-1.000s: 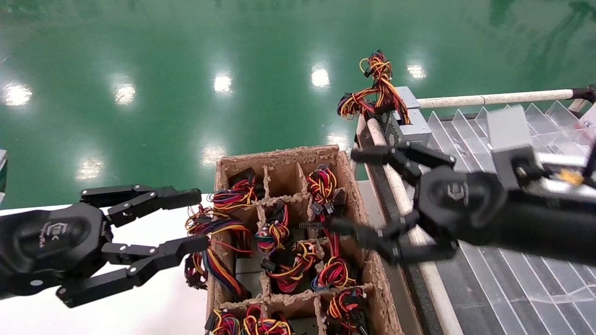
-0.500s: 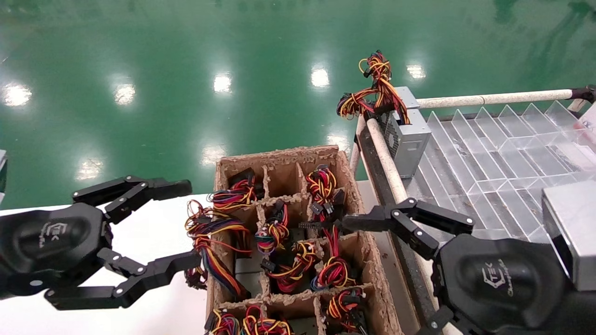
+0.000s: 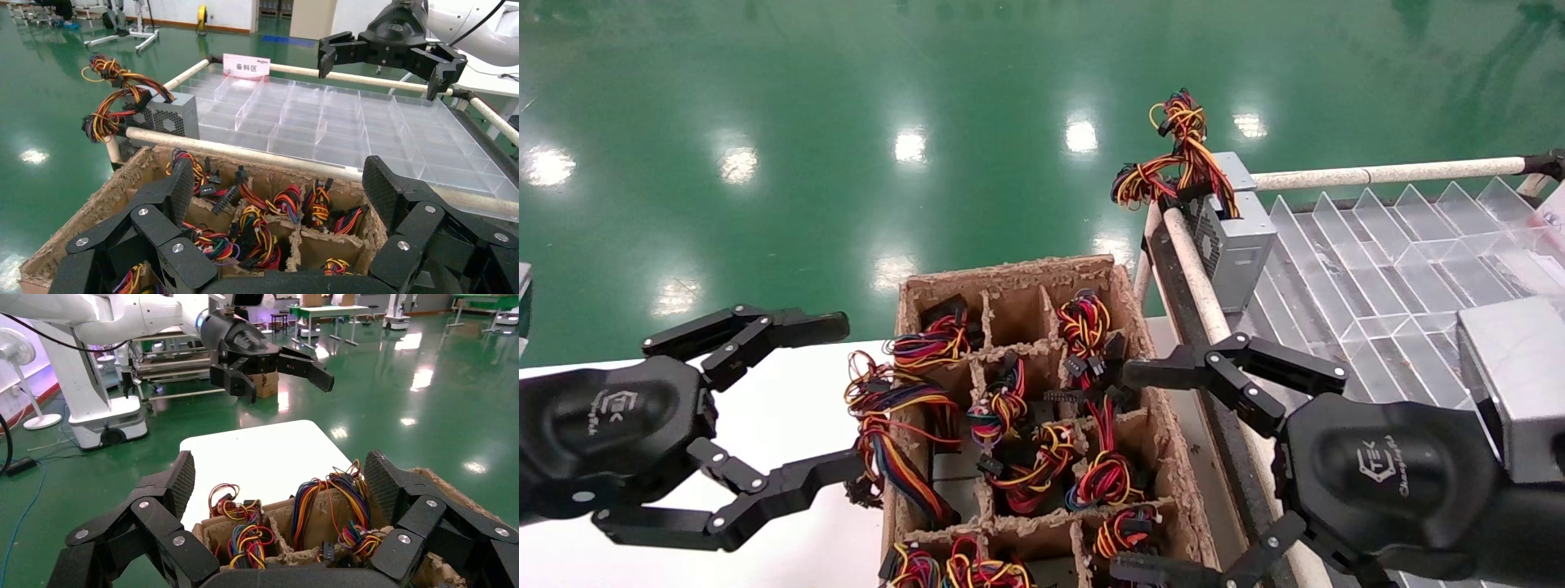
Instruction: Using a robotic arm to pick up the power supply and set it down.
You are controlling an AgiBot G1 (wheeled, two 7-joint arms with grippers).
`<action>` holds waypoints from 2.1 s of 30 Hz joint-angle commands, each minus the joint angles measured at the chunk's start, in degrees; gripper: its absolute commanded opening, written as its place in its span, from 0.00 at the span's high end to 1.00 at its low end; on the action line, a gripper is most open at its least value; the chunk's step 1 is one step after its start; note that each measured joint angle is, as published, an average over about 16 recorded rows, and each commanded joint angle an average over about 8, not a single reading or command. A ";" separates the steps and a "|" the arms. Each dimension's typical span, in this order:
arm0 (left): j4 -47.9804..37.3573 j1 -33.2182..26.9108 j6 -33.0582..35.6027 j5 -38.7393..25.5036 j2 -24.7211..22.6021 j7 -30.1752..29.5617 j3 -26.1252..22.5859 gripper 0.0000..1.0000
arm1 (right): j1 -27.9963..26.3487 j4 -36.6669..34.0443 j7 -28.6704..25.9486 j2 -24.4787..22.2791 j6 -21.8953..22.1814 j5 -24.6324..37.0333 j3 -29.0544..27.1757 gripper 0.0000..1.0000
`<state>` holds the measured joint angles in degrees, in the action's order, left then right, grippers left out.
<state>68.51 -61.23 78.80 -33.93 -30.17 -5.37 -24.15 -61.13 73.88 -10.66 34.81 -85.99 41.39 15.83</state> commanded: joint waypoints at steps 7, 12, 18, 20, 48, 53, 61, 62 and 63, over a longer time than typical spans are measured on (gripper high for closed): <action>0.00 0.00 0.00 0.00 0.00 0.00 0.00 0.00 | -0.28 -0.22 -0.05 0.14 0.21 0.33 0.12 0.00; 0.00 0.00 0.00 0.00 0.00 0.00 0.00 0.00 | -0.38 -0.29 -0.07 0.19 0.28 0.44 0.15 0.00; 0.00 0.00 0.00 0.00 0.00 0.00 0.00 0.00 | -0.46 -0.36 -0.09 0.22 0.34 0.52 0.18 0.00; 0.00 0.00 0.00 0.00 0.00 0.00 0.00 0.00 | -0.48 -0.37 -0.09 0.22 0.35 0.54 0.18 0.00; 0.00 0.00 0.00 0.00 0.00 0.00 0.00 0.00 | -0.59 -0.46 -0.14 0.29 0.45 0.65 0.25 0.00; 0.00 0.00 0.00 0.00 0.00 0.00 0.00 0.00 | -0.60 -0.46 -0.14 0.29 0.45 0.65 0.25 0.00; 0.00 0.00 0.00 0.00 0.00 0.00 0.00 0.00 | -0.60 -0.46 -0.14 0.29 0.45 0.65 0.25 0.00; 0.00 0.00 0.00 0.00 0.00 0.00 0.00 0.00 | -0.60 -0.46 -0.14 0.29 0.45 0.65 0.25 0.00; 0.00 0.00 0.00 0.00 0.00 0.00 0.00 0.00 | -0.60 -0.46 -0.14 0.29 0.45 0.65 0.25 0.00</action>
<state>68.51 -61.23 78.80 -33.93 -30.17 -5.37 -24.15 -61.73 73.42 -10.80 35.10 -85.54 42.04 16.08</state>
